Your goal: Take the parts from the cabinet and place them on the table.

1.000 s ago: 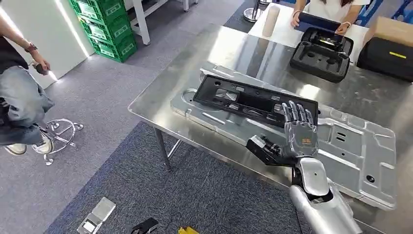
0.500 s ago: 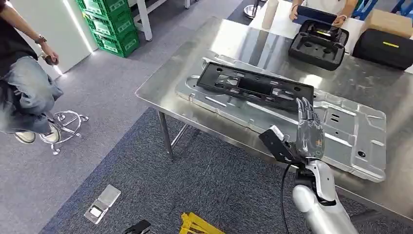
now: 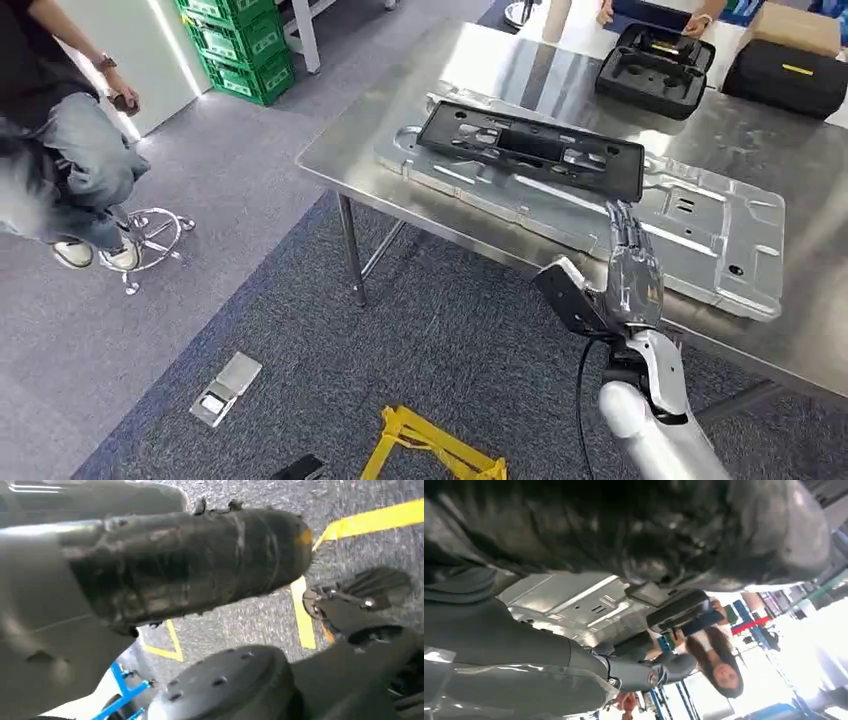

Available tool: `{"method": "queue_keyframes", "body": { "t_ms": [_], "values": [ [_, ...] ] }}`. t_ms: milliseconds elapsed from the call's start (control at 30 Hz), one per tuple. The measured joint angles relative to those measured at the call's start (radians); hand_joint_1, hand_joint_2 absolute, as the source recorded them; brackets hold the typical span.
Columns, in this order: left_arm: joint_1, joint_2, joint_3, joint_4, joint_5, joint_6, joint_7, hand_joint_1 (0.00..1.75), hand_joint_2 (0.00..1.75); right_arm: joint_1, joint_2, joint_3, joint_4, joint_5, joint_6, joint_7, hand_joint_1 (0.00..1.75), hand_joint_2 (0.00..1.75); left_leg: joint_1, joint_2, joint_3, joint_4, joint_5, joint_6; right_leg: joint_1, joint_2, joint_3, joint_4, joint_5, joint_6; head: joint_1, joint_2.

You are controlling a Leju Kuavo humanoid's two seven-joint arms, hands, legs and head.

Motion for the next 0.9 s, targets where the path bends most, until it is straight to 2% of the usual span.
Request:
{"method": "queue_keyframes", "body": {
  "t_ms": [33,67,100,133,167,200,233,267,300,333,367,400,433,467,500,533,567,600,633,667,700,733,767,833,867,900],
  "values": [
    [0.000,0.000,0.000,0.000,0.000,0.000,0.000,0.00,0.00,0.001,0.000,0.000,0.000,-0.010,0.004,-0.002,0.00,0.00,0.003,0.004,-0.008,0.000,0.011,0.008,-0.002,0.005,-0.009,0.010,-0.021,0.006,0.000,0.000],
    [-0.001,-0.002,0.000,0.000,0.002,0.000,0.000,0.00,0.00,0.001,-0.001,-0.001,0.000,-0.020,0.010,-0.003,0.00,0.00,0.003,0.003,-0.021,-0.001,0.023,0.014,-0.003,0.008,-0.023,0.046,-0.075,0.013,0.003,0.000],
    [-0.001,-0.010,0.000,0.000,0.005,0.000,0.000,0.00,0.00,0.000,-0.002,-0.003,0.000,-0.036,0.018,-0.005,0.00,0.00,0.003,0.003,-0.038,-0.001,0.036,0.018,-0.008,0.008,-0.045,0.120,-0.145,0.020,0.006,0.000],
    [-0.001,-0.013,0.000,0.000,0.006,0.000,0.000,0.00,0.00,0.000,-0.002,-0.005,0.000,-0.050,0.023,-0.007,0.00,0.00,0.003,0.003,-0.055,0.000,0.049,0.019,-0.010,0.009,-0.066,0.198,-0.199,0.025,0.006,0.000],
    [-0.001,-0.018,0.001,0.000,0.008,0.001,0.000,0.00,0.00,0.002,-0.002,-0.005,0.000,-0.067,0.032,-0.010,0.00,0.00,0.002,0.003,-0.072,0.000,0.062,0.019,-0.011,0.009,-0.083,0.274,-0.234,0.027,0.006,0.000],
    [0.000,-0.021,0.001,0.001,0.009,0.001,-0.002,0.00,0.00,0.004,-0.002,-0.005,0.000,-0.083,0.038,-0.013,0.00,1.75,0.002,0.003,-0.089,0.000,0.074,0.018,-0.013,0.009,-0.085,0.321,-0.235,0.028,0.006,0.000],
    [0.001,-0.021,0.002,0.001,0.010,0.001,-0.003,0.00,0.00,0.006,-0.002,-0.005,0.000,-0.097,0.043,-0.015,0.00,1.75,0.002,0.003,-0.105,0.001,0.086,0.018,-0.013,0.009,-0.071,0.328,-0.209,0.027,0.006,0.000],
    [0.002,-0.022,0.002,0.001,0.012,0.001,-0.005,0.00,0.00,0.008,-0.002,-0.005,0.000,-0.108,0.048,-0.018,0.00,1.75,0.001,0.004,-0.121,0.001,0.098,0.017,-0.013,0.009,-0.039,0.300,-0.166,0.023,0.006,0.000],
    [0.003,-0.023,0.002,0.001,0.013,0.001,-0.005,0.00,0.00,0.009,-0.002,-0.005,-0.001,-0.118,0.051,-0.021,0.00,1.75,0.000,0.003,-0.136,0.001,0.110,0.014,-0.013,0.009,0.010,0.240,-0.130,0.016,0.006,0.000],
    [0.003,-0.023,0.002,0.001,0.015,0.001,-0.006,0.00,0.00,0.009,-0.002,-0.006,-0.004,-0.127,0.051,-0.023,0.00,1.75,-0.002,0.003,-0.148,0.001,0.122,0.012,-0.011,0.009,0.075,0.154,-0.114,0.006,0.006,0.000],
    [0.003,-0.022,0.002,0.001,0.016,0.001,-0.007,0.00,0.00,0.007,-0.002,-0.008,-0.011,-0.136,0.051,-0.025,0.00,1.75,-0.002,0.003,-0.154,0.002,0.132,0.009,-0.009,0.009,0.139,0.064,-0.130,-0.004,0.006,0.000],
    [0.003,-0.023,0.002,0.001,0.017,0.000,-0.009,0.00,0.00,0.006,-0.002,-0.010,-0.016,-0.140,0.052,-0.026,0.00,1.75,-0.005,0.003,-0.160,0.001,0.141,0.001,-0.004,0.005,0.192,-0.025,-0.170,-0.013,0.005,0.000],
    [0.004,-0.024,0.002,0.001,0.018,0.001,-0.010,0.00,0.00,0.003,-0.001,-0.010,-0.022,-0.149,0.052,-0.029,0.00,1.75,-0.003,0.005,-0.161,-0.002,0.146,-0.006,-0.003,0.004,0.193,-0.049,-0.181,-0.011,0.005,0.000],
    [0.004,-0.026,0.002,0.002,0.019,0.001,-0.011,0.00,0.00,0.003,0.000,-0.011,-0.023,-0.167,0.055,-0.032,0.00,1.75,0.002,0.006,-0.159,-0.007,0.155,-0.014,0.003,0.003,0.182,-0.048,-0.177,-0.016,0.005,0.000],
    [0.005,-0.026,0.003,0.002,0.024,0.001,-0.014,0.00,0.00,0.007,0.000,-0.014,-0.025,-0.205,0.064,-0.044,0.00,1.75,0.003,0.006,-0.155,-0.016,0.163,-0.023,0.004,0.004,0.182,-0.054,-0.172,-0.025,0.005,0.000],
    [0.006,-0.026,0.005,0.002,0.028,0.001,-0.017,0.00,0.00,0.012,0.001,-0.016,-0.027,-0.256,0.075,-0.060,0.00,1.75,0.005,0.006,-0.157,-0.014,0.161,-0.028,-0.005,0.002,0.186,-0.071,-0.149,-0.030,0.005,0.000],
    [0.010,-0.026,0.006,0.002,0.029,0.001,-0.018,0.00,0.00,0.016,0.002,-0.018,-0.027,-0.306,0.083,-0.075,0.00,1.75,0.004,0.004,-0.163,0.007,0.118,-0.030,-0.004,0.002,0.182,-0.076,-0.139,-0.034,0.005,0.000],
    [0.013,-0.025,0.008,0.002,0.030,0.001,-0.022,0.00,0.00,0.018,0.003,-0.018,-0.028,-0.338,0.087,-0.086,0.00,0.00,0.003,0.004,-0.179,0.063,0.055,-0.031,-0.004,0.001,0.176,-0.076,-0.130,-0.041,0.003,0.000],
    [0.016,-0.019,0.008,0.003,0.030,0.001,-0.023,0.00,0.00,0.021,0.005,-0.018,-0.028,-0.348,0.089,-0.093,0.00,0.00,0.004,0.004,-0.200,0.136,-0.004,-0.034,-0.004,0.001,0.169,-0.076,-0.123,-0.042,0.001,0.000],
    [0.017,-0.014,0.008,0.003,0.030,0.000,-0.023,0.00,0.00,0.025,0.008,-0.018,-0.028,-0.355,0.089,-0.097,0.00,0.00,0.003,0.004,-0.223,0.218,-0.047,-0.036,-0.004,0.001,0.160,-0.074,-0.116,-0.042,0.002,0.000],
    [0.017,-0.007,0.008,0.003,0.031,0.000,-0.023,0.00,0.00,0.029,0.009,-0.018,-0.028,-0.359,0.089,-0.098,0.00,0.00,0.003,0.004,-0.238,0.283,-0.056,-0.040,-0.004,0.002,0.149,-0.072,-0.110,-0.040,0.001,0.000],
    [0.017,-0.004,0.008,0.003,0.031,0.000,-0.023,0.00,0.00,0.034,0.009,-0.018,-0.028,-0.364,0.089,-0.101,0.00,0.00,0.004,0.004,-0.234,0.305,-0.037,-0.044,-0.004,0.008,0.140,-0.068,-0.105,-0.036,0.001,0.000],
    [0.018,0.001,0.008,0.003,0.031,0.000,-0.023,0.00,0.00,0.039,0.009,-0.019,-0.028,-0.375,0.089,-0.107,0.00,0.00,0.005,0.004,-0.205,0.280,-0.005,-0.046,-0.006,0.010,0.135,-0.062,-0.100,-0.032,0.002,0.000],
    [0.020,0.005,0.009,0.003,0.036,0.000,-0.024,0.00,0.00,0.043,0.010,-0.019,-0.028,-0.399,0.086,-0.126,0.00,0.00,0.009,-0.007,-0.089,0.116,0.046,-0.052,-0.013,0.023,0.116,-0.040,-0.098,-0.025,0.001,0.000],
    [0.021,0.005,0.010,0.003,0.039,0.000,-0.026,0.00,0.00,0.046,0.012,-0.020,-0.030,-0.411,0.082,-0.138,0.00,0.00,0.015,-0.046,-0.041,0.035,0.029,-0.053,-0.014,0.030,0.104,-0.024,-0.102,-0.018,0.001,0.000],
    [0.025,0.005,0.010,0.003,0.042,0.000,-0.025,0.00,0.00,0.048,0.013,-0.022,-0.033,-0.420,0.077,-0.149,0.00,0.00,0.015,-0.069,-0.025,0.017,0.020,-0.049,-0.012,0.038,0.087,-0.006,-0.102,-0.011,0.000,0.000]
  ]
}}
